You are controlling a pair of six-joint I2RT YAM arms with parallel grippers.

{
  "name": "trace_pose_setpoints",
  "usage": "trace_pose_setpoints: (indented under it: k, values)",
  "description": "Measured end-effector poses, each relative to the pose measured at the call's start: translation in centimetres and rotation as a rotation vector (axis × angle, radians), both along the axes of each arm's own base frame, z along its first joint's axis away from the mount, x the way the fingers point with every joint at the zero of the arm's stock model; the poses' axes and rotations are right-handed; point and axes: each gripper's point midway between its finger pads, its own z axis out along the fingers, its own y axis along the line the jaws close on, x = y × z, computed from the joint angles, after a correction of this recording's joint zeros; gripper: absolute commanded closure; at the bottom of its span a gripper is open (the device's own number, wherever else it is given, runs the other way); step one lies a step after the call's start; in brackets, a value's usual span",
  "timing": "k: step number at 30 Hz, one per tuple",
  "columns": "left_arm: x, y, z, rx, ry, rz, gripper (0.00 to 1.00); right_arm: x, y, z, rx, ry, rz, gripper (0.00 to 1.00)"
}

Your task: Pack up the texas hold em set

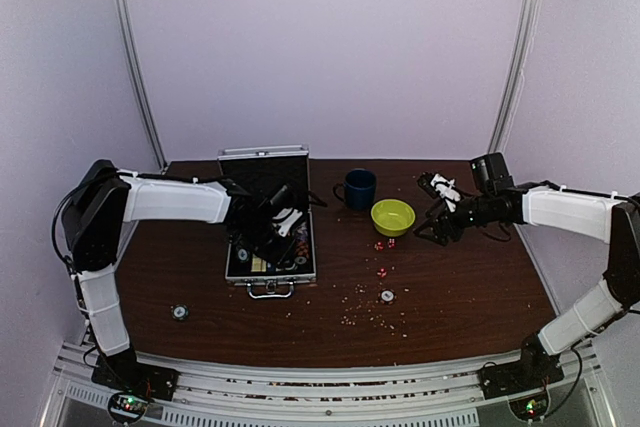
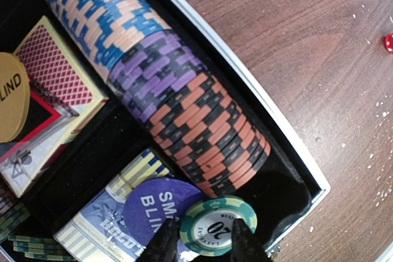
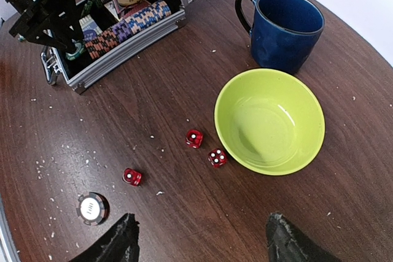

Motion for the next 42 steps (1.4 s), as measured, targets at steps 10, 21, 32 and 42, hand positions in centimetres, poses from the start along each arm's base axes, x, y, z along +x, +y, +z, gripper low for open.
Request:
trace_pose_setpoints:
  k: [10, 21, 32, 42]
  values:
    - [0.7, 1.2, 5.2, -0.051, -0.131, 0.004, 0.51, 0.6, 11.1, 6.6, 0.149, 0.069, 0.137, 0.51]
    - [1.7, 8.9, 5.9, -0.08, -0.168, 0.198, 0.78, -1.5, 23.0, -1.1, 0.116, 0.469, 0.193, 0.58]
    - [0.1, 8.1, 3.6, -0.169, -0.082, 0.187, 0.88, -1.8, 26.0, -5.2, 0.083, 0.633, 0.132, 0.61]
    - [0.4, 6.8, 4.3, -0.252, -0.085, 0.175, 0.9, -3.0, 26.8, -5.8, 0.052, 0.626, 0.117, 0.59]
